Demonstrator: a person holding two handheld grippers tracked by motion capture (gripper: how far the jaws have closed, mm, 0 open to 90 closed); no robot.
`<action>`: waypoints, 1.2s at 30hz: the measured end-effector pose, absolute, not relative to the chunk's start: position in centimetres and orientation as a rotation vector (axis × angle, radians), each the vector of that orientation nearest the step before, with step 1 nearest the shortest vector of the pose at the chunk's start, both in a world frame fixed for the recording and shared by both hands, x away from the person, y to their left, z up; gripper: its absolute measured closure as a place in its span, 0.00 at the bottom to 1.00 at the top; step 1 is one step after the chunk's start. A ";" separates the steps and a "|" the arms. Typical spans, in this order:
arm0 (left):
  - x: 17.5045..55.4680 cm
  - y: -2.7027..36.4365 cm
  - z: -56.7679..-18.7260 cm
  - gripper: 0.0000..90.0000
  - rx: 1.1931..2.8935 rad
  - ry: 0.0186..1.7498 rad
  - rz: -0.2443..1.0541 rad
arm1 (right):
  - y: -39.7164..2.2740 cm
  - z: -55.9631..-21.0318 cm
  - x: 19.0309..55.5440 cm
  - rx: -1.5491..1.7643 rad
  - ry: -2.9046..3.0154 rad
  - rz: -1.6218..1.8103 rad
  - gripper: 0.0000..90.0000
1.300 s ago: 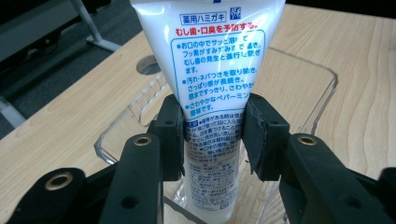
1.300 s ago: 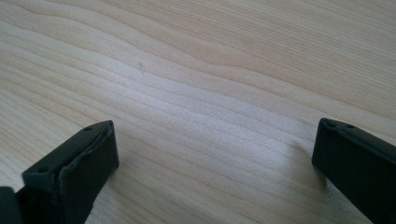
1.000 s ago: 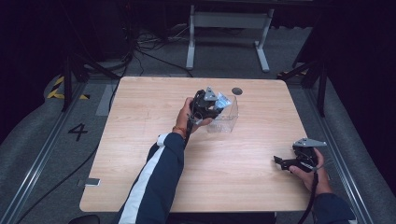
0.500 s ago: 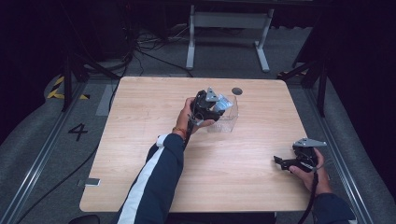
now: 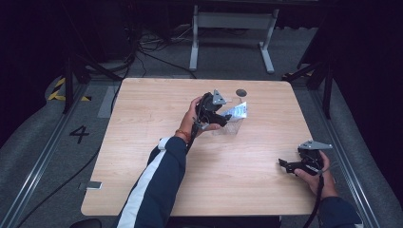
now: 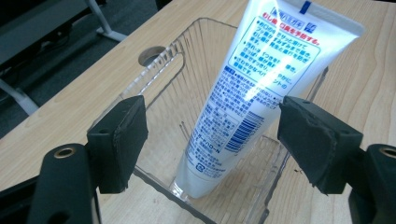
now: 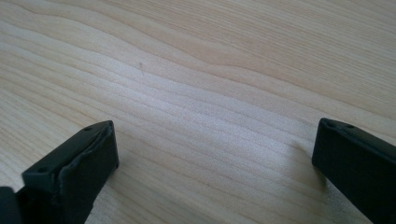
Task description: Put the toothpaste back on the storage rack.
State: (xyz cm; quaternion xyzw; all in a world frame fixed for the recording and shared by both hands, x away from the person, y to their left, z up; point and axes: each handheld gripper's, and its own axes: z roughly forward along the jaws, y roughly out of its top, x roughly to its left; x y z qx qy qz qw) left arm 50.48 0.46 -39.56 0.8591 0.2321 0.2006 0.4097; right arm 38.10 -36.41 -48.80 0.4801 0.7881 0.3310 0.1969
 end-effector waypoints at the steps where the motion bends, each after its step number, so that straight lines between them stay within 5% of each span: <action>1: 50.5 0.5 -39.5 0.27 2.165 0.578 0.506 | -36.4 -48.8 38.1 1.344 2.207 0.927 0.01; 36: 45.1 7.7 -37.1 0.26 2.288 0.485 0.610 | -36.4 -48.8 38.1 1.343 2.205 0.923 0.01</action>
